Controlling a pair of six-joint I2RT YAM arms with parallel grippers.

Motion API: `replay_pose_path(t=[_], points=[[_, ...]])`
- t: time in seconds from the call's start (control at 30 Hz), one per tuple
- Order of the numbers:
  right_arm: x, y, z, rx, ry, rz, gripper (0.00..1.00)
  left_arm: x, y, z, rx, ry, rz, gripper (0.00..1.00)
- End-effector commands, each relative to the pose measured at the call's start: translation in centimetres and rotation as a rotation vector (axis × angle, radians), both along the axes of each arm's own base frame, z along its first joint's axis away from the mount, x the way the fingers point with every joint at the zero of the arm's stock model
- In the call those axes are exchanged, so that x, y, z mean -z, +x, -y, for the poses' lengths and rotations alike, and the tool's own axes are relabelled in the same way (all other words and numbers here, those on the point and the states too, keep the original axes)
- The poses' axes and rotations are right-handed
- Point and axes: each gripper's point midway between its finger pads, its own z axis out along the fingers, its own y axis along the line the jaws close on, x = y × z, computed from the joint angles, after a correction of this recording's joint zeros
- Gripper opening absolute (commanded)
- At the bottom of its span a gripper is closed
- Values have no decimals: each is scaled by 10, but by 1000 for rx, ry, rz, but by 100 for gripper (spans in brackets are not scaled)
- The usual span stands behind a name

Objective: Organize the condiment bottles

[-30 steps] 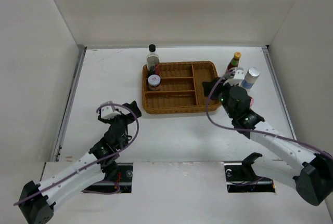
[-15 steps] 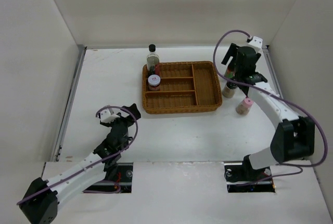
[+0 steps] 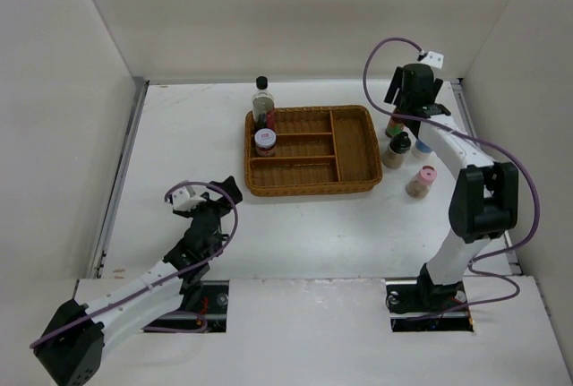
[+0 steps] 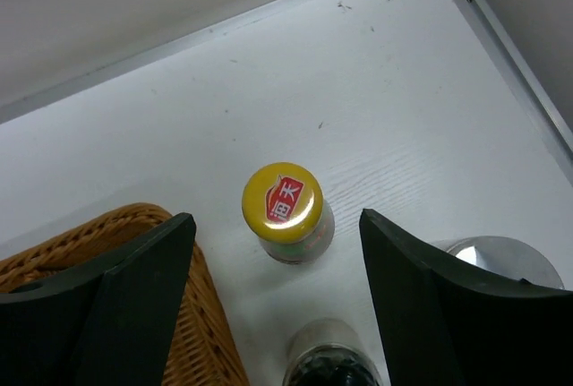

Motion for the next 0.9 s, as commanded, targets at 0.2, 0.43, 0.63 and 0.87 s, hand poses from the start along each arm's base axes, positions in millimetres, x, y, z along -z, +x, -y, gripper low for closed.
replay_pose_path(t=[0.2,0.43,0.63,0.87], points=[[-8,29,6,7,-62,16,63,-5,3,0,-5,-42,38,100],[-16,37,14,30,-126,29,37,-4,3,3,8,-42,36,100],[-54,40,13,30,-119,120,25,-3,3,4,11,-42,36,100],[-159,26,-18,-45,-93,336,25,-2,4,1,-2,-38,31,100]])
